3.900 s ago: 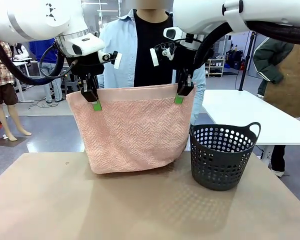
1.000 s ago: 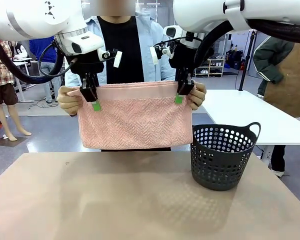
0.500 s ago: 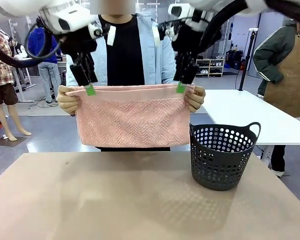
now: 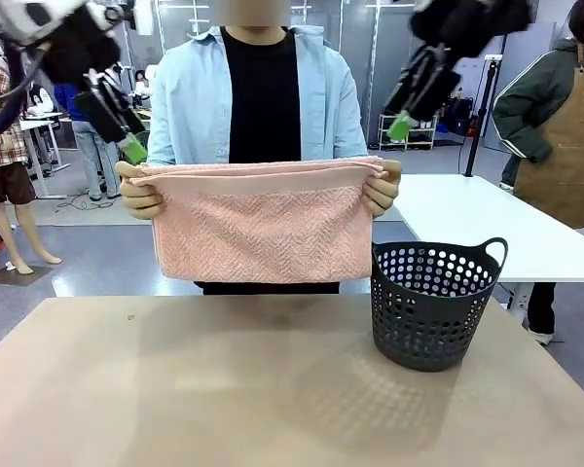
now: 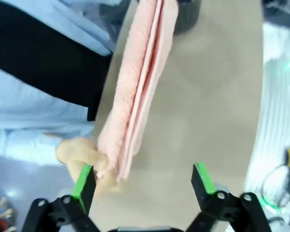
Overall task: Fold the towel.
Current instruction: Release the end of the 100 cm Hotel Towel you were holding.
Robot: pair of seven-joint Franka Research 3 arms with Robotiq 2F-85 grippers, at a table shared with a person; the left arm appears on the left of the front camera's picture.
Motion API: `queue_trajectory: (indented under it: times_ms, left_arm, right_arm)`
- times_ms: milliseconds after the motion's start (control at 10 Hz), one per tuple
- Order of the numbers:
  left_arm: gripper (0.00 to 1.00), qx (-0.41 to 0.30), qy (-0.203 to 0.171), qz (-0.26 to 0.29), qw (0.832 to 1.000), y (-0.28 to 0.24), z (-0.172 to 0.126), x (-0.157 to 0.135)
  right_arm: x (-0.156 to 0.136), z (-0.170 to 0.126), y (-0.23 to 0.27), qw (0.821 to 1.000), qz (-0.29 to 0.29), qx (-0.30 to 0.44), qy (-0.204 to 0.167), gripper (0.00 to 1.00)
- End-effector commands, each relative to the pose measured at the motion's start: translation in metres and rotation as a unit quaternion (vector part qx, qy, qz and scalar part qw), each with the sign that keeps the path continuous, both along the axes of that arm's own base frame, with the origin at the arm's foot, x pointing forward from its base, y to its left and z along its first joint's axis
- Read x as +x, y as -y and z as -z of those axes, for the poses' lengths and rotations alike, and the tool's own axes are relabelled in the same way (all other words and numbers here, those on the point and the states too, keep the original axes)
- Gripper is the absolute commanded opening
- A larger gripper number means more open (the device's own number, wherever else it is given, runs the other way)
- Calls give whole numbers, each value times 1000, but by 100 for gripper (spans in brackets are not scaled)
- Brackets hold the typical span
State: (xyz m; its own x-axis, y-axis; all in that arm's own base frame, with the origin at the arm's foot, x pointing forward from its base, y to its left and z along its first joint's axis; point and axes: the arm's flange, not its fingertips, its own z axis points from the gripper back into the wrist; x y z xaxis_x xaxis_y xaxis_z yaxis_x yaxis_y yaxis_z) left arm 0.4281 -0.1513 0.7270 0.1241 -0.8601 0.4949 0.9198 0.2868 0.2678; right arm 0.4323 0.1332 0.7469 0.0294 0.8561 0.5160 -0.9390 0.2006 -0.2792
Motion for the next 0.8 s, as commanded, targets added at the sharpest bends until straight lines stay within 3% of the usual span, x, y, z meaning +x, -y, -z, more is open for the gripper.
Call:
queue_trajectory:
  times_ms: [0,100,400,700]
  left_arm:
    - [100,-65,6,-61,996,-37,25,-37]
    - [100,-82,-4,-109,991,-55,29,-51]
    - [100,-124,3,-210,970,-100,37,-107]
    - [100,-129,-13,-313,941,-136,56,-129]
  right_arm:
    - [-33,29,47,997,34,66,18,92]
    - [-44,34,64,995,51,85,23,100]
    - [-81,49,103,986,111,117,32,100]
    - [-102,61,120,978,140,143,51,100]
